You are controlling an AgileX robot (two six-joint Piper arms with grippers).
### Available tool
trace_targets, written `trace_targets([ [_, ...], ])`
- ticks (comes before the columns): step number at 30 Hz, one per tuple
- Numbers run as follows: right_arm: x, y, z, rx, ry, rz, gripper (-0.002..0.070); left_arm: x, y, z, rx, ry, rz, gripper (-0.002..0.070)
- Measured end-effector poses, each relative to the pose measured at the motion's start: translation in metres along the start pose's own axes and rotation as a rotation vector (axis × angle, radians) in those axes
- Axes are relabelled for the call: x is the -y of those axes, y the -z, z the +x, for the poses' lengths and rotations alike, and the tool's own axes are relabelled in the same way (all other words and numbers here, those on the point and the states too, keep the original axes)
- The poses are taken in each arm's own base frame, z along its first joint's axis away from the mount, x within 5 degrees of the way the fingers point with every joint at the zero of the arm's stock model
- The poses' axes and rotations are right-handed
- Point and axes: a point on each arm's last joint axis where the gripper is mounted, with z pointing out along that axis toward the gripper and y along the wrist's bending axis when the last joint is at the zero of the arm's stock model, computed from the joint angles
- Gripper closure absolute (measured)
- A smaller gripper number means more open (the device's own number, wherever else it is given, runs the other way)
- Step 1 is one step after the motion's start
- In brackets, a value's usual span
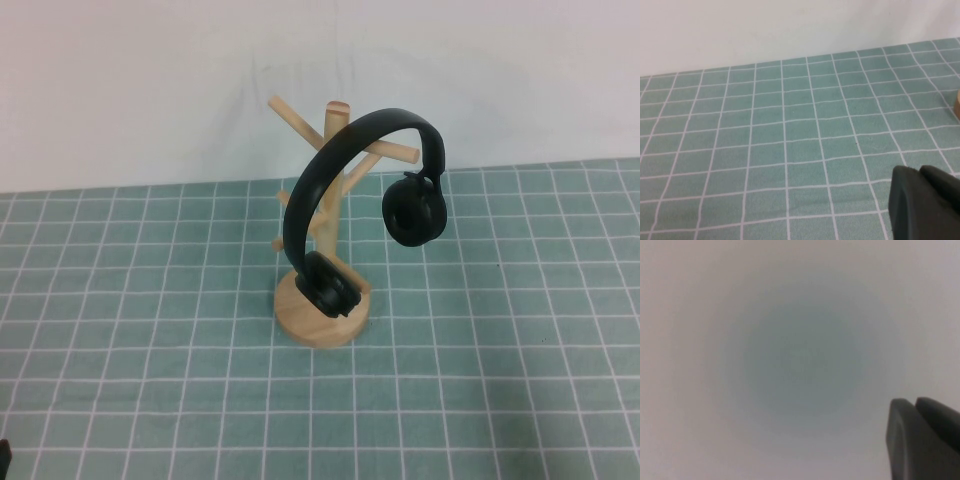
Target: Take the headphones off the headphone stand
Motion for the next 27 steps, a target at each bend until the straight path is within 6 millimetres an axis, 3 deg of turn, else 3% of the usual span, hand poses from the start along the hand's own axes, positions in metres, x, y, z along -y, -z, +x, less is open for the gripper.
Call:
trace_targets([
  [2,0.001,0.000,-0.003,0.030,-0.050,0.011,0.0682,0.000,0.000,0.000,0.000,0.000,0.000,0.0681],
  [6,0.001,0.003,-0.027,0.275,-0.369,-0.036,0.0682,0.000,0.000,0.000,0.000,0.000,0.000,0.0681],
  [9,0.001,0.004,-0.048,0.427,-0.380,-0.070,0.0682,0.000,0.000,0.000,0.000,0.000,0.000,0.0681],
  [13,0.003,-0.009,-0.091,0.476,-0.409,-0.085,0.0682,0.000,0.000,0.000,0.000,0.000,0.000,0.0681],
  [17,0.004,-0.031,-0.126,0.328,-0.514,-0.070,0.0682,0.000,0.000,0.000,0.000,0.000,0.000,0.0681],
  [21,0.005,-0.061,-0.141,0.104,-0.495,-0.027,0.0682,0.000,0.000,0.000,0.000,0.000,0.000,0.0681],
  [27,0.008,-0.108,-0.106,-0.240,-0.510,0.086,0.0682,0.000,0.000,0.000,0.000,0.000,0.000,0.0681],
])
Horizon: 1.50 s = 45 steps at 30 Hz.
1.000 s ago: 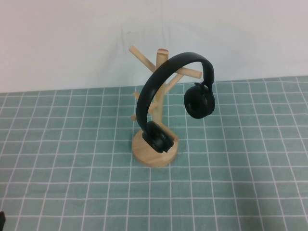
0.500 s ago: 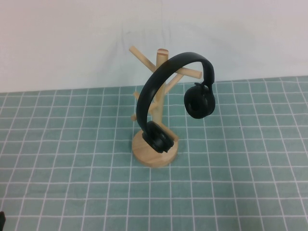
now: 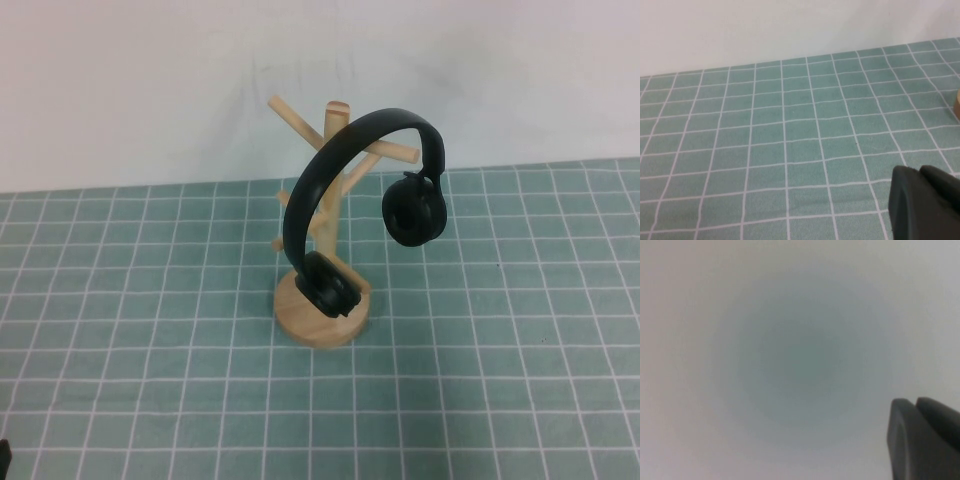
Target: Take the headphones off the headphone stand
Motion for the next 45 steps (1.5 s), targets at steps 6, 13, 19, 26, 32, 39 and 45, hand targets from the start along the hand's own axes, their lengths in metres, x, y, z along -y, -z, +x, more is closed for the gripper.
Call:
trace_targets([
  [6,0.008,-0.030,0.016,-0.065,-0.001,0.021,0.0682,0.000,0.000,0.000,0.000,0.000,0.000,0.0681],
  [13,-0.004,-0.058,0.040,-0.141,0.083,-0.151,0.0682,0.000,0.000,0.000,0.000,0.000,0.000,0.0681],
  [19,-0.015,-0.070,0.057,-0.191,0.010,-0.246,0.0682,0.000,0.000,0.000,0.000,0.000,0.000,0.0681],
  [26,-0.013,-0.081,0.070,-0.218,0.125,-0.260,0.0682,0.000,0.000,0.000,0.000,0.000,0.000,0.0681],
  [32,-0.004,-0.089,0.086,-0.337,0.174,-0.178,0.0682,0.000,0.000,0.000,0.000,0.000,0.000,0.0681],
  [39,0.008,-0.099,0.098,-0.523,0.195,-0.018,0.0682,0.000,0.000,0.000,0.000,0.000,0.000,0.0680],
  [45,0.010,-0.101,0.108,-0.582,0.176,0.010,0.0682,0.000,0.000,0.000,0.000,0.000,0.000,0.0681],
])
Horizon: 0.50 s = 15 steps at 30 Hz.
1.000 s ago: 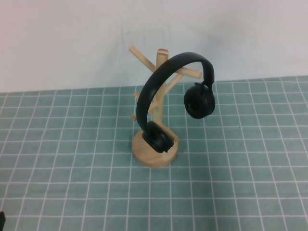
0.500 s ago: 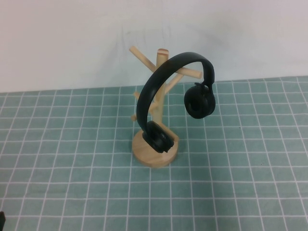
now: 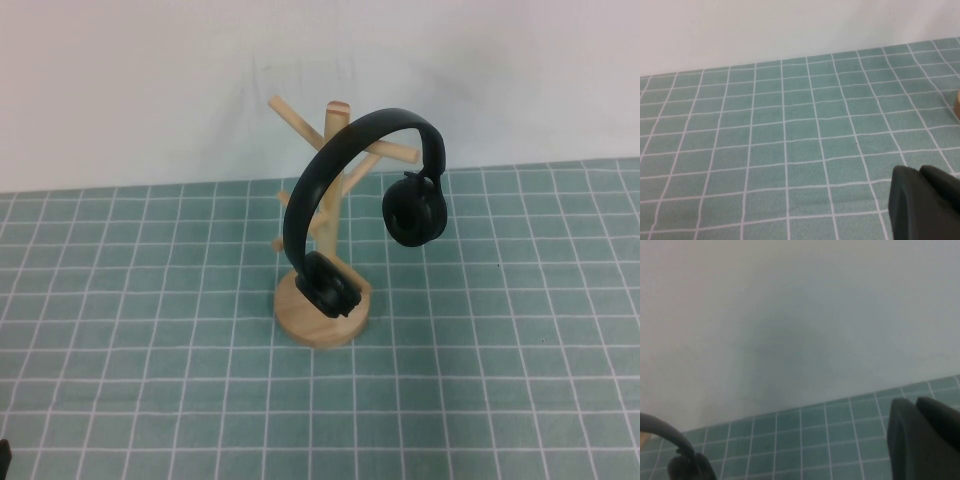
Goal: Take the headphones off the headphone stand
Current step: Pick up the headphones from the headphone stand
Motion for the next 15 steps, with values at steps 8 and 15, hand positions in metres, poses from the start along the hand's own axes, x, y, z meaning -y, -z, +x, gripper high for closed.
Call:
trace_targets([
  [8,0.003,0.000,0.009,-0.085,-0.079,0.042,0.0682,0.000,0.000,0.000,0.000,0.000,0.000,0.0681],
  [15,-0.003,-0.008,0.026,-0.210,-0.156,0.045,0.0682,0.000,0.000,0.000,0.000,0.000,0.000,0.0681],
])
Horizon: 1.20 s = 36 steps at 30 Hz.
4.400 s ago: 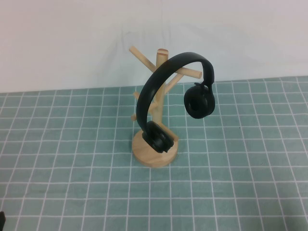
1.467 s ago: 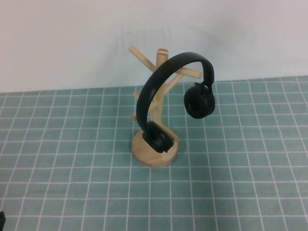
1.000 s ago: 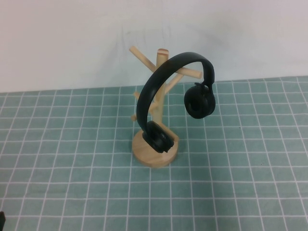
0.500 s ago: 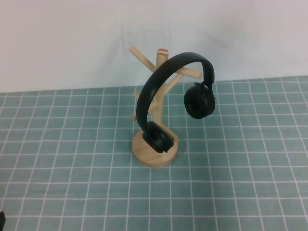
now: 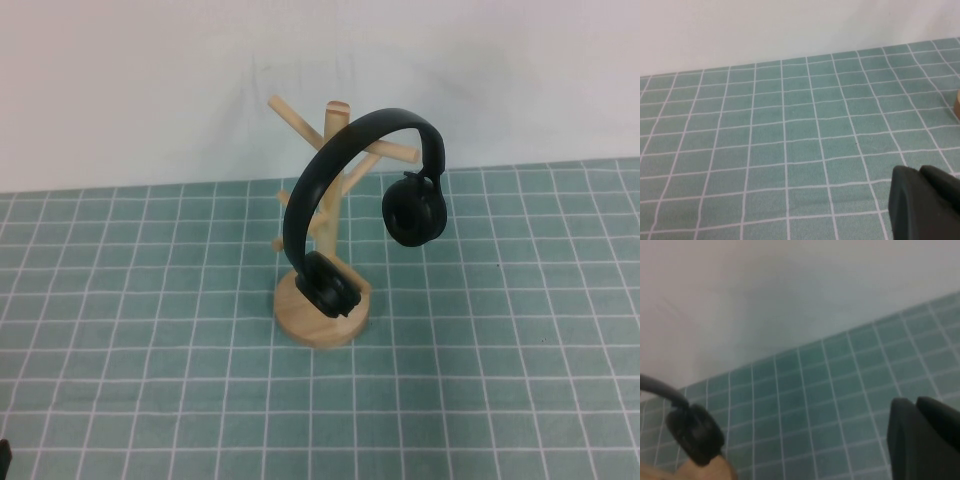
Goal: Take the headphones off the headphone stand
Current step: Pick up the headphones from the headphone stand
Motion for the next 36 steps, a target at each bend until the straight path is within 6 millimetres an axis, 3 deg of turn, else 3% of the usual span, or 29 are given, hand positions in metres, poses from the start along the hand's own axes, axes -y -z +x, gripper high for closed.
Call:
trace_targets([
  [19,-0.013,-0.001,0.013,-0.086,0.005,-0.046,0.0682,0.000,0.000,0.000,0.000,0.000,0.000,0.0681],
  [25,-0.015,0.001,0.022,-0.185,-0.152,-0.044,0.0682,0.000,0.000,0.000,0.000,0.000,0.000,0.0681],
  [36,-0.054,0.007,0.041,-0.282,-0.210,-0.241,0.0667,0.000,0.000,0.000,0.000,0.000,0.000,0.0681],
])
